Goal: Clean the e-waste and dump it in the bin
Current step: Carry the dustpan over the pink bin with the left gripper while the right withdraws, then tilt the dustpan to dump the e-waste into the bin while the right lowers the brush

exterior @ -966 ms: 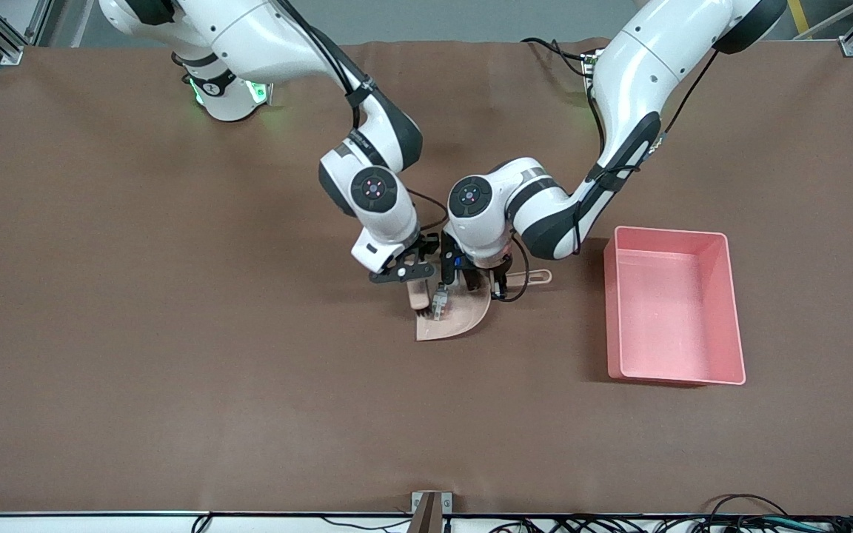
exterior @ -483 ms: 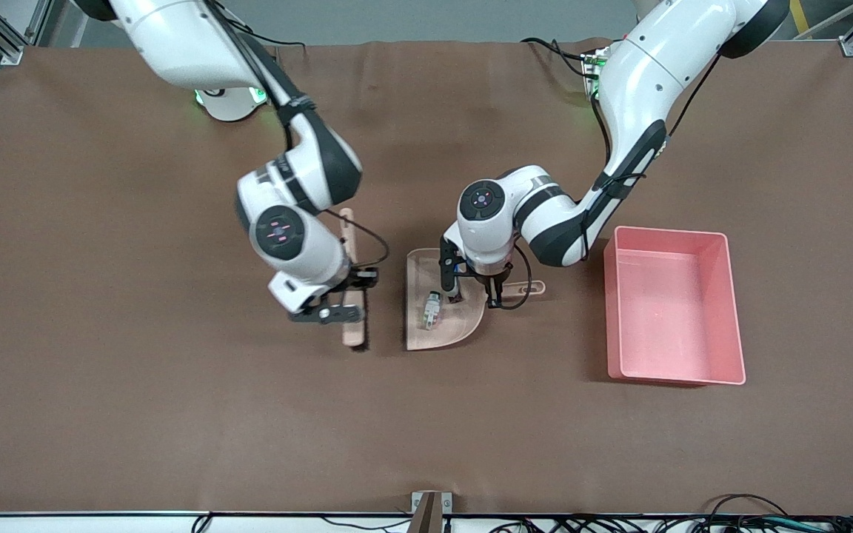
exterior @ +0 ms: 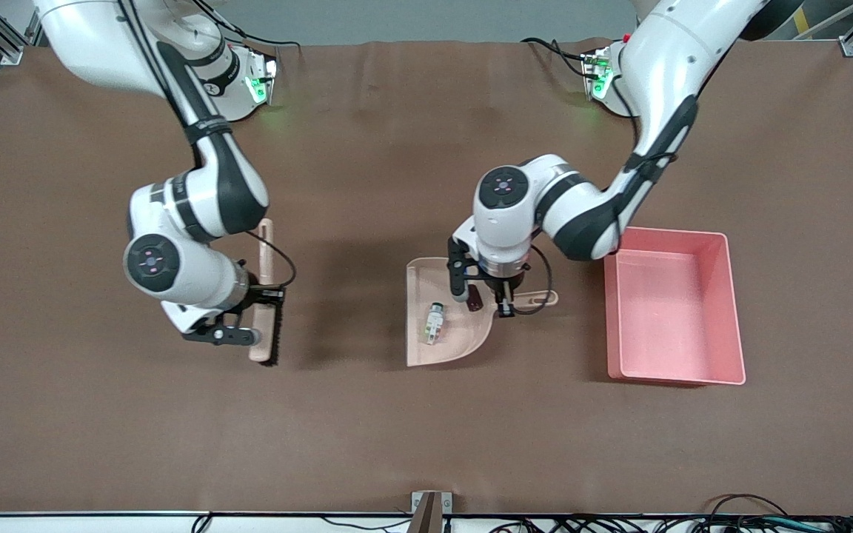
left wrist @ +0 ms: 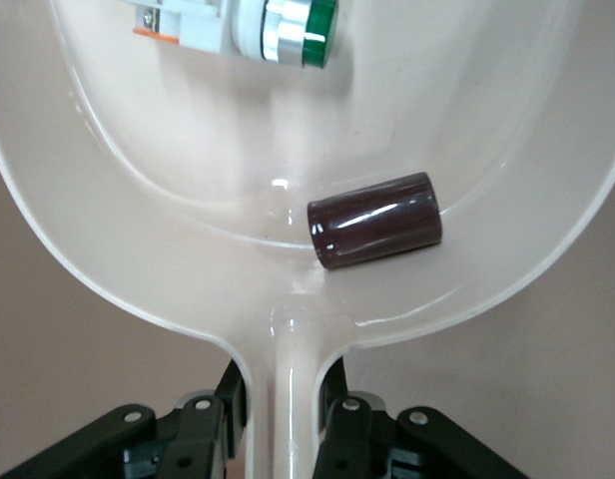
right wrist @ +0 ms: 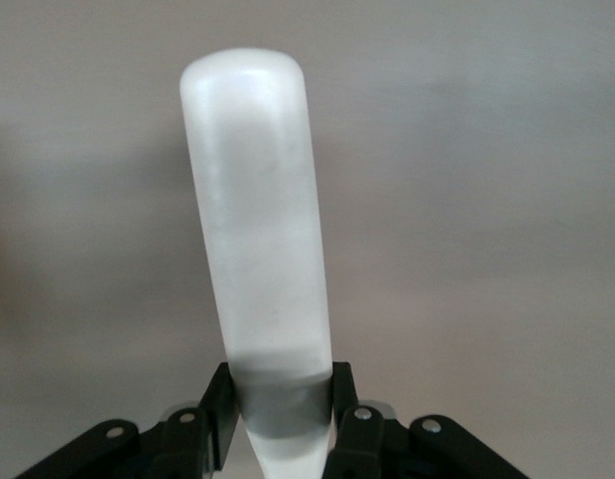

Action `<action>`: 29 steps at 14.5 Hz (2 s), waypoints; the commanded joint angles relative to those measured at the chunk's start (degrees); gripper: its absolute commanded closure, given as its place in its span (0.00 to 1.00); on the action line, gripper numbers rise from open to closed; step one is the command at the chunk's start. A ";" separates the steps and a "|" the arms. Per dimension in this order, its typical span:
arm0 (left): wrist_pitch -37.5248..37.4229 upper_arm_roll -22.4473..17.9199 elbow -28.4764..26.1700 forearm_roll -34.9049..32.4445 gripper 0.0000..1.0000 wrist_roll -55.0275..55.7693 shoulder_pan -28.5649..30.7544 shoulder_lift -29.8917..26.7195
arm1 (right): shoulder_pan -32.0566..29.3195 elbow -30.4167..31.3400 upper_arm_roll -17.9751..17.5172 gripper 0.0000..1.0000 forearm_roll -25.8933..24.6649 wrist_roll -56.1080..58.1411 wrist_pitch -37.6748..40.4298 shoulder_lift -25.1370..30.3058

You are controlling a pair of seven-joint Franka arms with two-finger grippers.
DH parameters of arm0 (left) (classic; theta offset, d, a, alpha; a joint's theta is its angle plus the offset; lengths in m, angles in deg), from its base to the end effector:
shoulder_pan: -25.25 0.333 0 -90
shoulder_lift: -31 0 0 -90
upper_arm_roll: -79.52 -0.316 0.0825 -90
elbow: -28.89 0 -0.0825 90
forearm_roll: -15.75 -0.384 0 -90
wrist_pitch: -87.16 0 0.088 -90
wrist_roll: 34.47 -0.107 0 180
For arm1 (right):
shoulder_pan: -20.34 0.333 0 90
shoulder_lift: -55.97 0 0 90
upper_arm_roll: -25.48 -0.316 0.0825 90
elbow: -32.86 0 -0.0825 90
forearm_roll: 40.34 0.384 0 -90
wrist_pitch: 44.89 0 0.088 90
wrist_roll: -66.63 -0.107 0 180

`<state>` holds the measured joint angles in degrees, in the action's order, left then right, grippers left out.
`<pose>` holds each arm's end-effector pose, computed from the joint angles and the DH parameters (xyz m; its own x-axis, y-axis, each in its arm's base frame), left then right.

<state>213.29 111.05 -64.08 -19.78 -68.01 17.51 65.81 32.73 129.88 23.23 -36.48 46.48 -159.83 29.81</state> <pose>0.5807 -0.3798 0.3157 0.0490 -0.9961 -0.0736 -0.9763 -0.0322 -0.2138 0.6302 0.1663 0.3210 0.9786 -0.1281 -0.1608 -0.1329 -0.9909 -0.0194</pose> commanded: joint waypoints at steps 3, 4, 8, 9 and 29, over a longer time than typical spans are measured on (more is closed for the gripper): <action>-6.67 15.91 -2.21 1.43 0.97 -10.83 22.55 -3.07 | -8.95 17.91 -1.01 0.98 -3.32 3.45 -8.35 10.68; -8.86 18.28 -2.21 1.34 0.97 -12.85 26.25 -3.16 | -10.27 20.63 -1.01 0.98 -4.72 3.98 -10.81 11.56; -12.05 20.42 -2.30 0.46 0.97 -20.84 35.15 -5.87 | -12.38 31.55 -1.01 0.98 -6.14 8.46 -22.95 14.47; -12.74 20.42 -2.30 0.46 0.97 -22.61 36.99 -6.41 | -12.48 32.52 -1.01 0.98 -6.14 8.47 -23.92 14.38; -12.84 19.46 -3.17 -2.79 1.00 -30.62 44.48 -9.57 | -15.47 33.41 -1.01 0.36 -6.40 10.14 -28.50 9.63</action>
<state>200.78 131.19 -65.75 -22.96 -98.46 62.21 60.03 18.55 162.85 23.22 -41.77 56.24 -188.08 38.77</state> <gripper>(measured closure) 0.665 0.423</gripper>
